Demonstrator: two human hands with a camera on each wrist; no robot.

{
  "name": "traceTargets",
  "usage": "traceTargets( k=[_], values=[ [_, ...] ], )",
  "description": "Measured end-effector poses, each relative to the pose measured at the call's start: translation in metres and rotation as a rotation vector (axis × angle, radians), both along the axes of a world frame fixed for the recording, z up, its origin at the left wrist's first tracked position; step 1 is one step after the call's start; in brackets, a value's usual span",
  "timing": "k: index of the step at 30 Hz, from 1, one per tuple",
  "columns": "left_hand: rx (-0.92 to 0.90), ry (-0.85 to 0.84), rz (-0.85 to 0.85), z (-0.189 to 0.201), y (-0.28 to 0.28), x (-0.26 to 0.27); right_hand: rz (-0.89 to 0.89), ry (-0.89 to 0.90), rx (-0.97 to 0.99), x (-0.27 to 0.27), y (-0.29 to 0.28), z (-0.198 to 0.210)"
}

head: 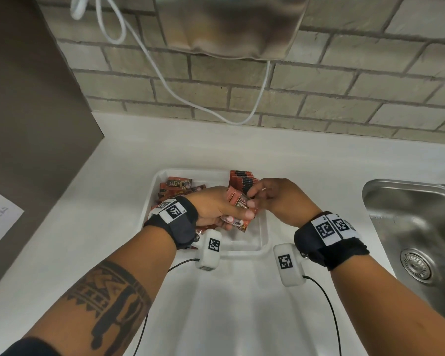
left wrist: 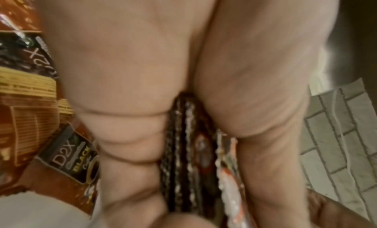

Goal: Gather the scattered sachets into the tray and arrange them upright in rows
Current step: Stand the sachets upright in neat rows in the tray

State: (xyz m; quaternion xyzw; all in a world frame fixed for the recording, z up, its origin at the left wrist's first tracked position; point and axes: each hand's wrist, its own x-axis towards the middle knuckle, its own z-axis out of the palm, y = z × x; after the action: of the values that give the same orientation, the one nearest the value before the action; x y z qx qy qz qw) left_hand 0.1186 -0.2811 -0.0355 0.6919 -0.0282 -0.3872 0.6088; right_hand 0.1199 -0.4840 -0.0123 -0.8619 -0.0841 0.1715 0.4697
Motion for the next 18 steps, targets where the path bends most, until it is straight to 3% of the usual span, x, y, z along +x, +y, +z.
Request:
traceTargets(
  k=[3,7,11,18],
  values=[
    [-0.05,-0.02,-0.037,-0.001,0.003,-0.001,-0.076,-0.009,0.122,0.003,0.001,0.005],
    [-0.042,-0.103,0.001,0.001,0.0,-0.002,-0.095,-0.041,0.084,0.005,0.002,0.008],
    [0.16,-0.219,0.007,0.0,0.003,-0.003,-0.151,-0.141,-0.019,0.012,-0.002,0.012],
    [0.524,-0.097,-0.065,0.0,0.02,0.005,-0.065,-0.295,-0.374,0.006,-0.004,0.007]
  ],
)
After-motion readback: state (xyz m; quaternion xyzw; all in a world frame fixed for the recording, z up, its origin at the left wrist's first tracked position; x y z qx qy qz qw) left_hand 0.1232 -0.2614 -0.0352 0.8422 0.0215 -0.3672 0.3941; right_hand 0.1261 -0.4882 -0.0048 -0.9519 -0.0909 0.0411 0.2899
